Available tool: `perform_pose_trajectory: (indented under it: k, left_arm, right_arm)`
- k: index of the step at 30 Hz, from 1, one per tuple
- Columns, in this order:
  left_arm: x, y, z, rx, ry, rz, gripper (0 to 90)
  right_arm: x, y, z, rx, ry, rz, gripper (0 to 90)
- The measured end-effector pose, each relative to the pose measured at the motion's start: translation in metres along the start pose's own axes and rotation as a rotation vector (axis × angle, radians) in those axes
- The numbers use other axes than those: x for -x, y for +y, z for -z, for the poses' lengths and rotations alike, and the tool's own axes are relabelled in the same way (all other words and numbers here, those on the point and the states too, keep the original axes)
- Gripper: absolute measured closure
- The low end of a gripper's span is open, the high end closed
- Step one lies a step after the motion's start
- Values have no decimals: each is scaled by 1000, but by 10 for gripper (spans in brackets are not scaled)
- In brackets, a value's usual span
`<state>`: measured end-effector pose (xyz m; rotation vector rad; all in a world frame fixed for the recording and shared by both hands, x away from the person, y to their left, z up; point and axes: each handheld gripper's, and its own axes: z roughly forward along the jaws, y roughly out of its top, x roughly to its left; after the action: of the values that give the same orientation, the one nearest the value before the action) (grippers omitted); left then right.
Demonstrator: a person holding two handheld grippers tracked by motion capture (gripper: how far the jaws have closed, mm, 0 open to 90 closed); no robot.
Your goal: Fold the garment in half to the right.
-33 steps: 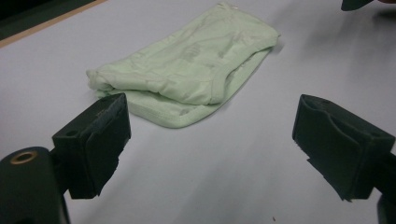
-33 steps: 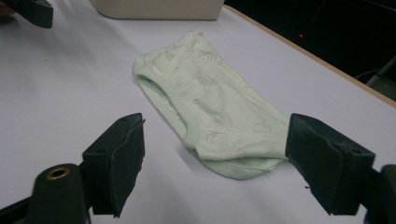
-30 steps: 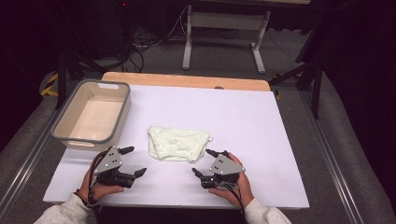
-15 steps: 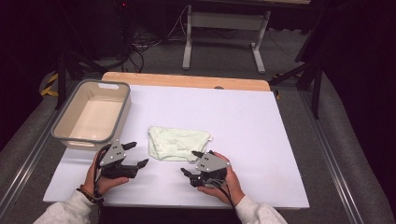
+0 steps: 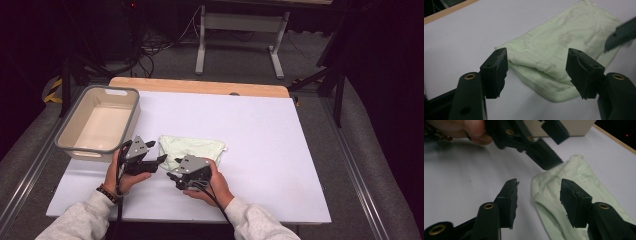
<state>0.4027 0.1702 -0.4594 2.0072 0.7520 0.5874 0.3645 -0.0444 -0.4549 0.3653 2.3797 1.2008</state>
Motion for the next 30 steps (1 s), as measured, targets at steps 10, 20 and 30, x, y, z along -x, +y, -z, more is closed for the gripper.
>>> perform_pose_trajectory:
  k: [10,20,30]
  left_arm:
    - [-11,8,-30,-86,23,82,331]
    - [-29,12,-45,-123,37,167,339]
    - [-39,8,-55,-162,-23,244,417]
  right_arm:
    - [6,3,-39,-118,27,-35,530]
    - [15,3,-46,-159,66,-131,648]
    - [18,2,-45,-167,31,-141,837]
